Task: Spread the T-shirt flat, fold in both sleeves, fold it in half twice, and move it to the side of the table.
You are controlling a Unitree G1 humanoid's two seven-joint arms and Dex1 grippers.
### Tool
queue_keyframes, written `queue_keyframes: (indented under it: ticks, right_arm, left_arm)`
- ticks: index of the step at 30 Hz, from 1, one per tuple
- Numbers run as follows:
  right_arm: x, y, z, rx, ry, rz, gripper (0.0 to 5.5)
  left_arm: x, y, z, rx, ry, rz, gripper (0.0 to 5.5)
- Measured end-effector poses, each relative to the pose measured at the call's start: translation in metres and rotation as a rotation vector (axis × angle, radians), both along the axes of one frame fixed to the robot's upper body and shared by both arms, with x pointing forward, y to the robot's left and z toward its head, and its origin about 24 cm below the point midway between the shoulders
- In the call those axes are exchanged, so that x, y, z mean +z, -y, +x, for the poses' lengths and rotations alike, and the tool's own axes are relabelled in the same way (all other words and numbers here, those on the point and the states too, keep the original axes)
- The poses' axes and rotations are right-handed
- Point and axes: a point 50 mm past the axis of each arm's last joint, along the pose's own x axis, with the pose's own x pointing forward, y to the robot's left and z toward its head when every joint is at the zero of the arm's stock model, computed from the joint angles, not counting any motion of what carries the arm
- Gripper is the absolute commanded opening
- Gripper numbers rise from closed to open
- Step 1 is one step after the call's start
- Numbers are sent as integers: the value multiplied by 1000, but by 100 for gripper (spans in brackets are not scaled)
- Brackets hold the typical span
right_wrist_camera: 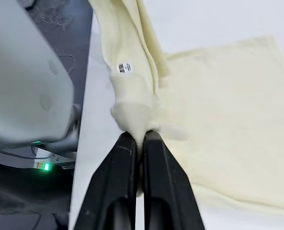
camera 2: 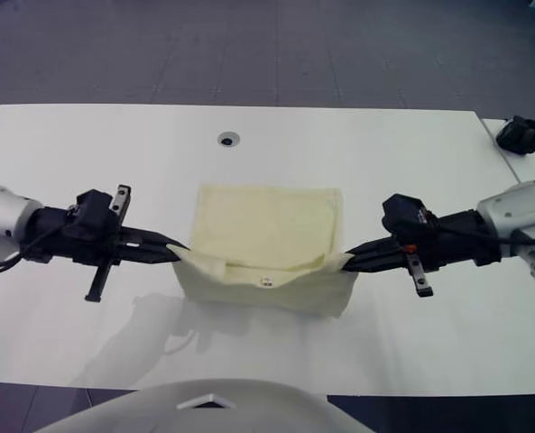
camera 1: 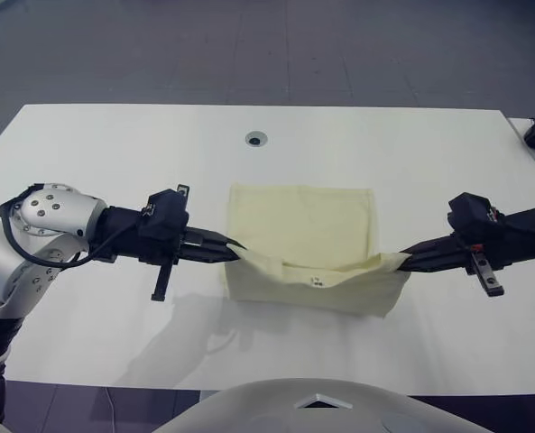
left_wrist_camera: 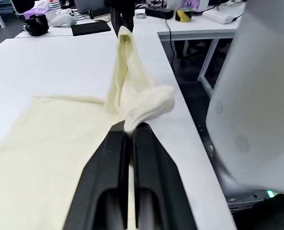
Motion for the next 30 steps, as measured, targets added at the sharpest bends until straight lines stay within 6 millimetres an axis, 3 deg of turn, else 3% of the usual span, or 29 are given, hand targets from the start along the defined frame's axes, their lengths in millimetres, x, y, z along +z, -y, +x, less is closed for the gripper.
queue_keyframes:
  ticks: [4, 8, 15, 19, 26, 30]
  right_arm:
    - [17, 0, -17, 75, -175, 88, 0]
    - [16, 1, -41, 98, -312, 85, 0]
    - [15, 4, -45, 90, -294, 76, 0]
    - [5, 10, -24, 15, -193, 19, 0]
    - [-28, 2, 33, -5, -94, -3, 0]
    - [-57, 0, 59, -32, -110, -53, 0]
  left_arm:
    - [13, -9, -23, -67, -149, -12, 2]
    - [24, -14, -47, -113, -238, -15, 2]
    - [27, -13, -53, -117, -271, -26, 2]
    - [17, -13, -29, -33, -197, -25, 2]
    - [-21, -23, 24, 92, -204, 4, 2]
    - [-55, -26, 56, 163, -239, 47, 2]
